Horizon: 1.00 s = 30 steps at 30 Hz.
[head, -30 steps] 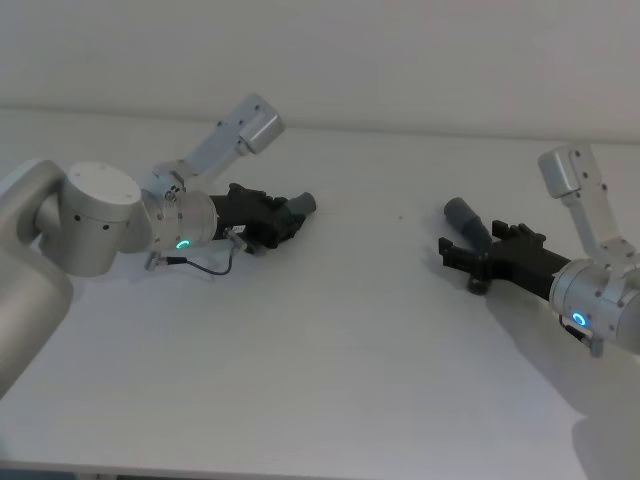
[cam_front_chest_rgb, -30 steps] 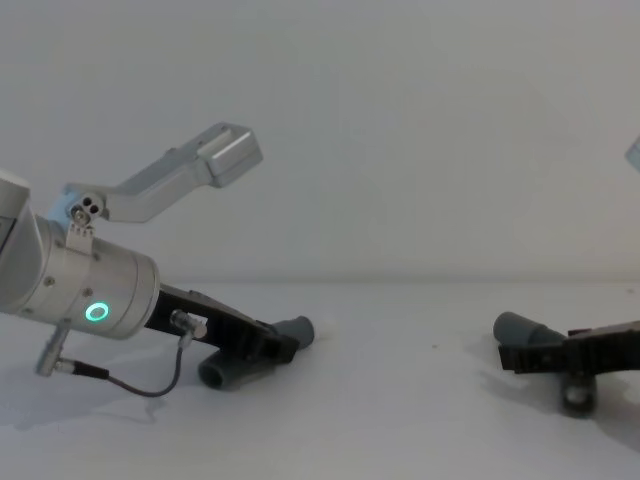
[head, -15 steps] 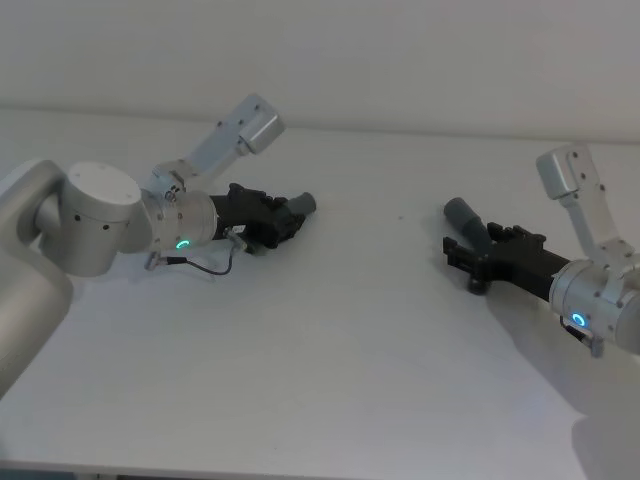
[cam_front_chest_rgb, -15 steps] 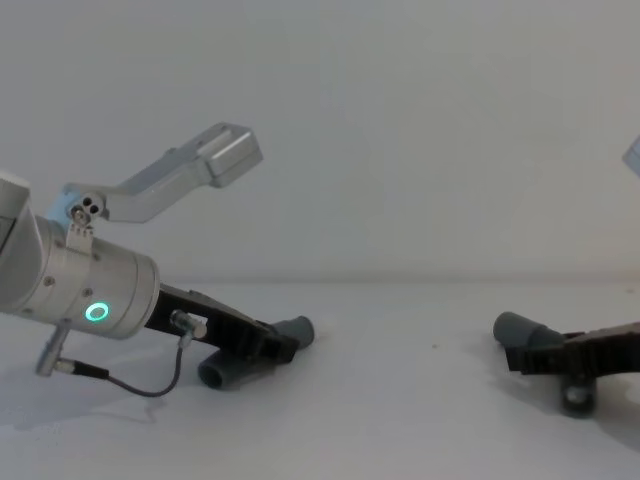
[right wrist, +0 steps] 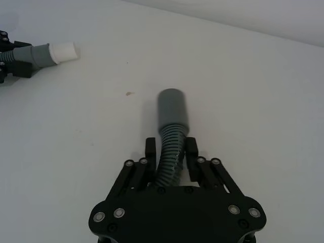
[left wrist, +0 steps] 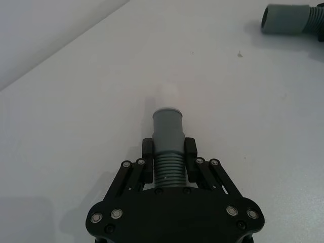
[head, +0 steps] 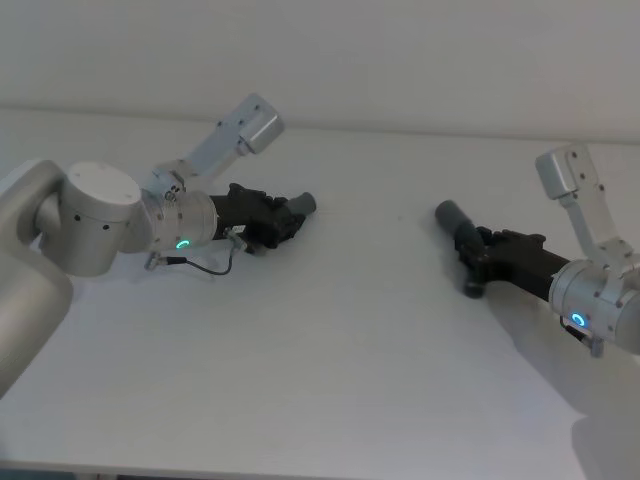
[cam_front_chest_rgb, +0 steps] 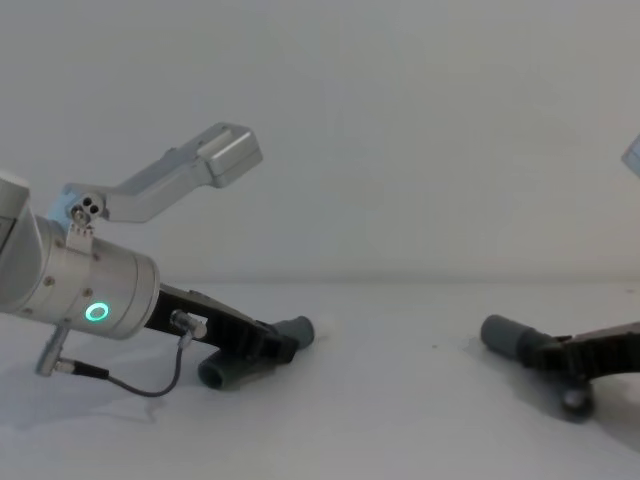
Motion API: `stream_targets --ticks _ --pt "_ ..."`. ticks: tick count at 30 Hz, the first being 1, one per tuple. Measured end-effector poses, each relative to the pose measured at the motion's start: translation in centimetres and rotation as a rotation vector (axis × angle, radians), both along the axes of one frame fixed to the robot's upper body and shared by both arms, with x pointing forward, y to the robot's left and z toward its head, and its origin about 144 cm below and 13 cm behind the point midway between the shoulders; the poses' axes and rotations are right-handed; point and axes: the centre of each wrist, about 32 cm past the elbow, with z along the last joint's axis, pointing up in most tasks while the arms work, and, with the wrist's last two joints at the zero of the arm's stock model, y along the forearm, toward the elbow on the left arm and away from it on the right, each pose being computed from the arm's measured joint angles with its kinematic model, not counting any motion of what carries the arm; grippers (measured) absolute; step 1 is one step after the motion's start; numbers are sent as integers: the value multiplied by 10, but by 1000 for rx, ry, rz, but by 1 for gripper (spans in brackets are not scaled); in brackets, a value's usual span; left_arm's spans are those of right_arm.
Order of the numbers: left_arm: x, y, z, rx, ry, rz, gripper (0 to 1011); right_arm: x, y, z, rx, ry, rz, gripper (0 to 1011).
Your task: Use both hands to pick up one end of the pipe from the table, align the ends, and insert them.
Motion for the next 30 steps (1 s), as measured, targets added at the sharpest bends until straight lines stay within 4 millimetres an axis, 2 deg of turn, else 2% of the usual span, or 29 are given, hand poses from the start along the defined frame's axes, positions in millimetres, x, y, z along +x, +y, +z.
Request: stream_targets --ticks 2,8,30 --pt "0 0 0 0 0 0 348 0 0 0 0 0 0 300" --pt "0 0 0 0 0 0 348 0 0 0 -1 0 0 188" --pt "0 0 0 0 0 0 348 0 0 0 -1 -1 0 178"
